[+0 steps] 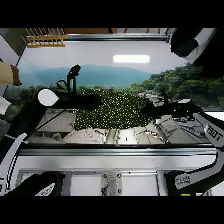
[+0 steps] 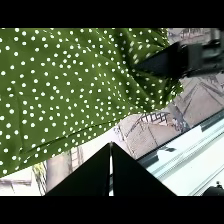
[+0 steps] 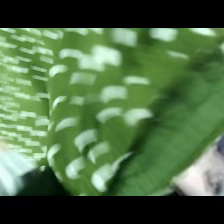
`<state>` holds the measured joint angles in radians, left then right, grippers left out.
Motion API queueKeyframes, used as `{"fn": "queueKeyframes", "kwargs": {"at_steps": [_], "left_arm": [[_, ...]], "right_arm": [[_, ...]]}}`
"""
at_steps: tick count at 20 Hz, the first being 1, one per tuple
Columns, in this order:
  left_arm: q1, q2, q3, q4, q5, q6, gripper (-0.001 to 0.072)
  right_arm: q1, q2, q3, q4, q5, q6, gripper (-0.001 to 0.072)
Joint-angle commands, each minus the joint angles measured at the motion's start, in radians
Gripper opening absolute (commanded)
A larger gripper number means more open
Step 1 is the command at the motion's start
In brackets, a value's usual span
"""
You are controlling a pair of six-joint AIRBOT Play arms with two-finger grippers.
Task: Fold the clothes and pants, and hang the long-sleeved shirts on hangers.
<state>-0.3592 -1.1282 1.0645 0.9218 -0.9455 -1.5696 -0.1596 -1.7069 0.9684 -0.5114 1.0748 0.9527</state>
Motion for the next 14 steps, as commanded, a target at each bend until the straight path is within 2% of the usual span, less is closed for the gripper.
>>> {"fn": "queueKeyframes", "kwargs": {"at_steps": [1, 3, 7, 10, 14], "left_arm": [[-0.001, 0.001, 0.001, 0.000, -0.017, -0.002, 0.0004], [-0.001, 0.001, 0.001, 0.001, -0.035, -0.002, 0.0004], [-0.001, 0.001, 0.001, 0.001, -0.039, -0.002, 0.0004], [0.000, 0.001, 0.001, 0.001, -0.039, -0.002, 0.0003], [-0.001, 0.001, 0.001, 0.001, -0.038, -0.002, 0.0003]], "right_arm": [[0.041, 0.002, 0.014, 0.045, 0.003, -0.014, 0.0009], [0.024, 0.025, 0.045, 0.032, 0.002, -0.002, 0.0008], [-0.120, 0.113, 0.218, -0.107, -0.007, 0.143, 0.0008], [-0.308, 0.177, 0.348, -0.282, -0.062, 0.273, 0.0007], [-0.603, 0.272, 0.354, -0.335, -0.136, 0.347, 0.0007]]}}
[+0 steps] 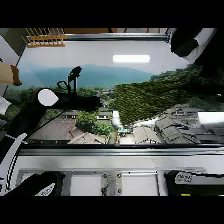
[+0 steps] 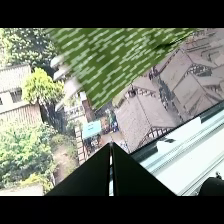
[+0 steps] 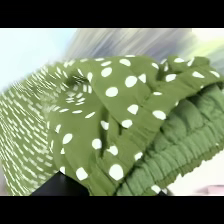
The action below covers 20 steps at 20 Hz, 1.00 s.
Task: Fold the clothes and pants, and hang the long-sleeved shirts on hangers.
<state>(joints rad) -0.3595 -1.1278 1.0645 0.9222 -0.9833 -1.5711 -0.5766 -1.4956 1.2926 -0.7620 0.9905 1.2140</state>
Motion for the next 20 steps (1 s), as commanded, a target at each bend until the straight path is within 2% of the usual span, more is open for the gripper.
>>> {"fn": "queueKeyframes", "kwargs": {"at_steps": [1, 5, 9, 14, 17, 20], "left_arm": [[0.000, 0.000, 0.001, 0.000, 0.000, 0.000, 0.0003], [0.000, 0.000, 0.001, 0.001, 0.002, 0.000, 0.0004], [0.000, 0.000, 0.001, 0.000, 0.024, 0.000, 0.0004], [0.000, 0.000, 0.001, 0.002, 0.023, 0.000, 0.0003], [0.000, 0.000, 0.001, 0.002, 0.023, 0.000, 0.0003], [0.000, 0.000, 0.001, 0.002, 0.023, 0.000, 0.0003]], "right_arm": [[-0.249, 0.076, 0.027, -0.123, -0.051, 0.117, 0.0008], [-0.447, 0.172, -0.060, -0.329, -0.026, 0.327, 0.0008], [-0.488, 0.298, -0.279, -0.521, 0.074, 0.465, 0.0008], [-0.488, 0.438, -0.542, -0.523, 0.139, 0.488, 0.0009], [-0.488, 0.499, -0.605, -0.531, 0.161, 0.488, 0.0010], [-0.488, 0.530, -0.617, -0.612, 0.197, 0.488, 0.0010]]}}
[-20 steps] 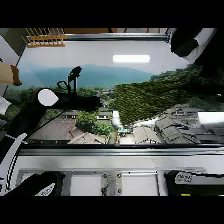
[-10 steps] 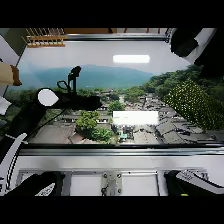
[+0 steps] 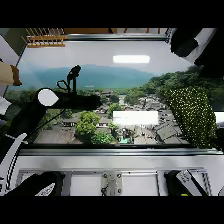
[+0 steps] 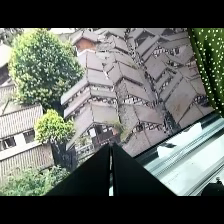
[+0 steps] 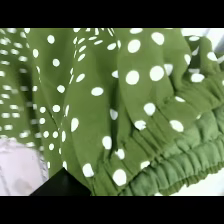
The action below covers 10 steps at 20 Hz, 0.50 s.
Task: Fold the clothes and pants, and hang the long-sleeved shirts on hangers.
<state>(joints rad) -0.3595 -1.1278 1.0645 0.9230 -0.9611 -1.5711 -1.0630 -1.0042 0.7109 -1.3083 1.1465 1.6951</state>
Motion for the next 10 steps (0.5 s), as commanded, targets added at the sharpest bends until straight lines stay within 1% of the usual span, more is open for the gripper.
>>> {"fn": "queueKeyframes", "kwargs": {"at_steps": [1, 2, 3, 4, 5, 6, 8, 9, 10], "left_arm": [[0.000, 0.000, 0.001, 0.001, 0.001, 0.001, 0.0004], [0.000, 0.000, 0.001, 0.001, 0.001, 0.001, 0.0003], [0.000, 0.000, 0.001, 0.001, 0.000, 0.001, 0.0004], [0.000, 0.000, 0.001, 0.001, 0.000, 0.001, 0.0003], [0.000, 0.000, 0.001, 0.001, 0.000, 0.001, 0.0004], [0.000, 0.000, 0.001, 0.001, 0.000, 0.001, 0.0004], [0.000, 0.000, 0.001, 0.001, -0.004, 0.001, 0.0003], [0.000, 0.000, 0.001, 0.002, -0.007, 0.001, 0.0003], [0.000, 0.000, 0.001, 0.002, -0.006, 0.001, 0.0004]], "right_arm": [[-0.001, 0.041, -0.035, -0.093, 0.060, 0.007, 0.0010], [-0.001, 0.041, -0.035, -0.110, 0.074, 0.006, 0.0022], [-0.001, 0.041, -0.035, -0.114, 0.079, -0.001, 0.0128], [-0.001, 0.042, -0.035, -0.113, 0.082, -0.031, 0.0387], [-0.001, 0.042, -0.031, -0.116, 0.085, -0.076, 0.0605], [-0.002, 0.042, -0.017, -0.143, 0.090, -0.096, 0.0647], [-0.001, 0.042, 0.068, -0.291, 0.116, -0.102, 0.0647], [-0.002, 0.042, 0.125, -0.338, 0.118, -0.101, 0.0646], [-0.001, 0.046, 0.191, -0.344, 0.102, -0.094, 0.0647]]}}
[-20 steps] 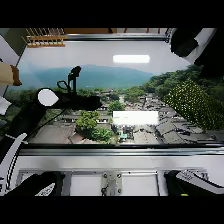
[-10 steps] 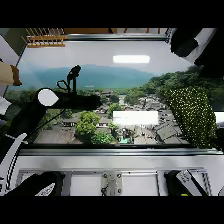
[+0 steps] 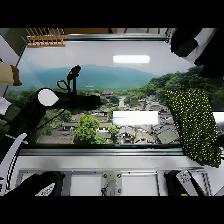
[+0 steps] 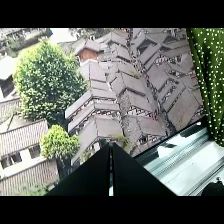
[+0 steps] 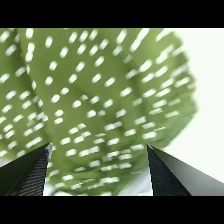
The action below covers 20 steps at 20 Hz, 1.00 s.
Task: Fold the clothes and pants, and hang the long-sleeved shirts on hangers.
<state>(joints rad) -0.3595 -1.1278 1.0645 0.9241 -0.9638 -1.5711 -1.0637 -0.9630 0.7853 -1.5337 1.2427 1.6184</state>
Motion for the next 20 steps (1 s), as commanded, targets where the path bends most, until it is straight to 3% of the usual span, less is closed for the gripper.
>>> {"fn": "queueKeyframes", "kwargs": {"at_steps": [1, 4, 7, 14, 20], "left_arm": [[0.000, 0.000, 0.001, 0.000, -0.003, 0.002, 0.0004], [0.000, 0.000, 0.001, 0.000, -0.002, 0.005, 0.0004], [0.000, 0.000, 0.001, 0.000, -0.005, 0.012, 0.0003], [0.000, 0.000, 0.001, 0.000, 0.000, 0.011, 0.0004], [0.000, 0.000, 0.001, -0.004, -0.001, 0.011, 0.0003]], "right_arm": [[0.002, 0.015, 0.170, -0.069, -0.027, -0.010, 0.0647], [0.106, 0.074, 0.240, 0.233, -0.163, -0.089, 0.0647], [0.342, 0.090, 0.240, 0.476, -0.188, -0.202, 0.0647], [0.972, 0.048, 0.239, 0.495, -0.189, -0.235, 0.0647], [1.137, 0.029, 0.239, 0.496, -0.187, -0.235, 0.0645]]}}
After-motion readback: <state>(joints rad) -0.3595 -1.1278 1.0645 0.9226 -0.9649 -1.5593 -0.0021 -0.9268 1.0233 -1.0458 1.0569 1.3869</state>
